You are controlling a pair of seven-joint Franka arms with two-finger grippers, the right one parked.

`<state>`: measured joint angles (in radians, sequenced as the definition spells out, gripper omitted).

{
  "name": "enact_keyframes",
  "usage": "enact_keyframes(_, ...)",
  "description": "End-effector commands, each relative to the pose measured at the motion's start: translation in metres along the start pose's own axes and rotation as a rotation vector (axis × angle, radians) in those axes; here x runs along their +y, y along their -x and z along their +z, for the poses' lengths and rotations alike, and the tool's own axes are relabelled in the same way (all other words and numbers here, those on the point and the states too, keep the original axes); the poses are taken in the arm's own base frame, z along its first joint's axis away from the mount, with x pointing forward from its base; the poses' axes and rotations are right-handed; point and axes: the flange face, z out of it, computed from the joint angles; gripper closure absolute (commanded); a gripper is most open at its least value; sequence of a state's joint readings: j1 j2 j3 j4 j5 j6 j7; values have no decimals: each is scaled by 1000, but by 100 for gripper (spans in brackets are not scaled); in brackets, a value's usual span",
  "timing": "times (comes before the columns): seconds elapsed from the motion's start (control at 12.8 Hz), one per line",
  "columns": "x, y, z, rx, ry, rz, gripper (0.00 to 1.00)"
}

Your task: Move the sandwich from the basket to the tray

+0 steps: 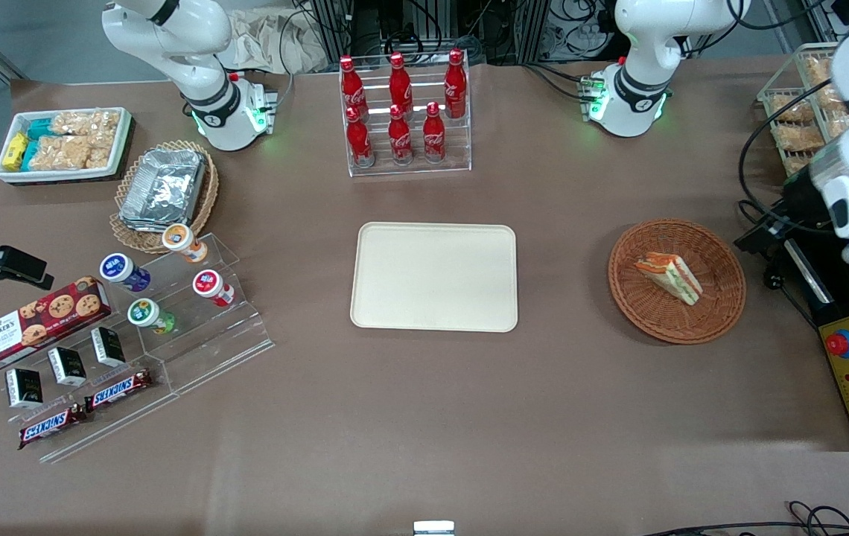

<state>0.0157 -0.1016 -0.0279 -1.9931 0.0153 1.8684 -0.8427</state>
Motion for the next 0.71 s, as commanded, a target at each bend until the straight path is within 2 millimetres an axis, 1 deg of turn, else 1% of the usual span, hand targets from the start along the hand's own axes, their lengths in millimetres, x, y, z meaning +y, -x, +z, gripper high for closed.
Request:
enact_keyframes(0.0,-8,20,53,41,54,-176,0)
enact_keyframes(0.24,-4,19,102,38,60,-197,0)
enact_keyframes(0.47,-10,27,150,53,87,-201,0)
enact_keyframes(0.63,-7,27,169,51,89,-197,0)
